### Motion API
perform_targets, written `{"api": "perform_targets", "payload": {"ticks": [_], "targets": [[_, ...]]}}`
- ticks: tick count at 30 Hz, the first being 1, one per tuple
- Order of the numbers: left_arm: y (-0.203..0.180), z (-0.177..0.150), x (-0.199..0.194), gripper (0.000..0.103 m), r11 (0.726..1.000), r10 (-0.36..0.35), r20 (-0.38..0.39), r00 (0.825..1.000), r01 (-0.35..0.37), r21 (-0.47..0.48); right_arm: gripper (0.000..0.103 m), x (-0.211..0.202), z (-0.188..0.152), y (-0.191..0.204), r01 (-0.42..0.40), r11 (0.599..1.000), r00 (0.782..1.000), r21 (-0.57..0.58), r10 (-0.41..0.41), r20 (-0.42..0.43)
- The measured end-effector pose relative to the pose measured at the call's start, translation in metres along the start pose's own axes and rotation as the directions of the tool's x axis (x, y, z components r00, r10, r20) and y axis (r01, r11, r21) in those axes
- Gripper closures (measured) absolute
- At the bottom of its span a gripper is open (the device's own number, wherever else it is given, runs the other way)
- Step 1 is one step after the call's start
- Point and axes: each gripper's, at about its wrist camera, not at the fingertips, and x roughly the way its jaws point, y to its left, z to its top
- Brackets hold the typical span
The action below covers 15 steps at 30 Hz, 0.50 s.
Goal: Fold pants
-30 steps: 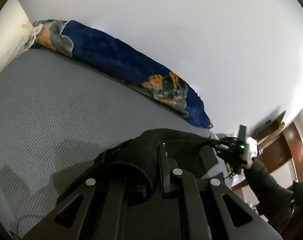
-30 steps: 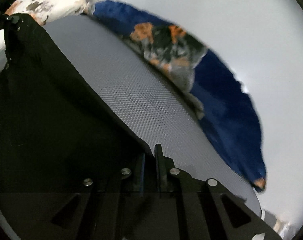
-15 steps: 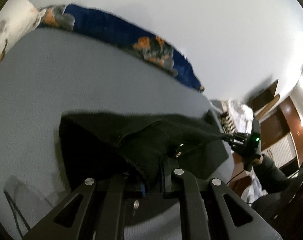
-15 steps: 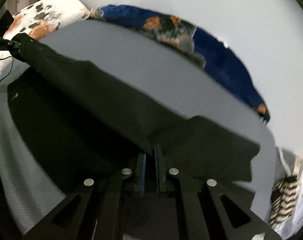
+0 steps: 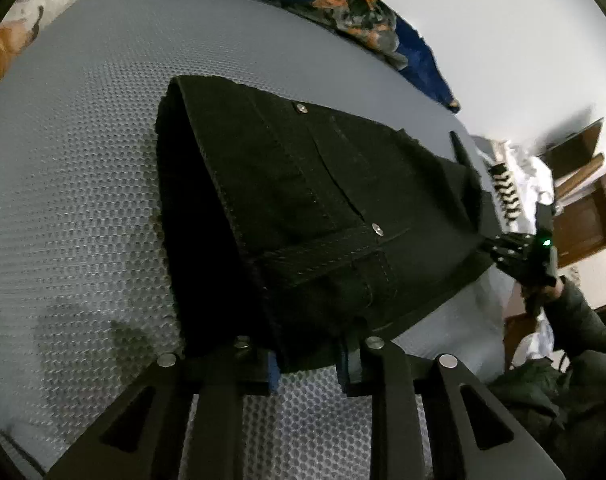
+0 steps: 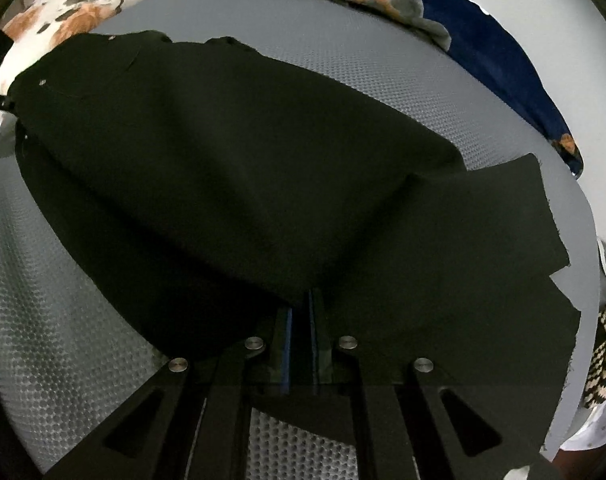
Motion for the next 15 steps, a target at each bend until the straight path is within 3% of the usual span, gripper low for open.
{"api": "perform_targets", "payload": {"ticks": [2, 3, 4, 6, 9, 12, 15], "targets": [[-0.004, 0.004, 0.0, 0.076, 1.0, 0.024, -0.013, 1.0, -0.024, 0.008, 0.098, -0.001, 0.001, -0.001, -0.001, 1.0, 1.0, 0.003, 0.001, 0.0], [-0.006, 0.004, -0.001, 0.068, 0.999, 0.044, -0.022, 0.999, -0.044, 0.013, 0.098, -0.001, 0.001, -0.001, -0.001, 1.0, 1.0, 0.004, 0.001, 0.0], [-0.006, 0.002, -0.003, 0.048, 0.996, 0.089, -0.033, 0.995, -0.089, 0.008, 0.098, -0.001, 0.001, -0.001, -0.003, 1.0, 1.0, 0.005, 0.003, 0.0], [-0.002, -0.001, -0.01, 0.032, 0.988, 0.152, -0.03, 0.988, -0.152, -0.008, 0.098, 0.0, 0.002, -0.003, -0.008, 1.0, 1.0, 0.01, 0.008, 0.003], [0.004, -0.007, -0.029, 0.032, 0.986, 0.139, -0.013, 0.99, -0.14, -0.09, 0.098, 0.001, 0.002, -0.003, -0.008, 1.0, 1.0, 0.008, 0.008, 0.01], [0.005, -0.014, -0.051, 0.032, 0.977, 0.112, 0.058, 0.992, -0.099, -0.191, 0.098, 0.001, 0.0, -0.004, -0.017, 1.0, 1.0, 0.02, 0.017, 0.02], [0.012, -0.022, -0.063, 0.032, 0.929, 0.008, 0.108, 0.994, 0.032, -0.369, 0.097, 0.002, 0.0, -0.004, -0.016, 1.0, 1.0, 0.014, 0.016, 0.026]]}}
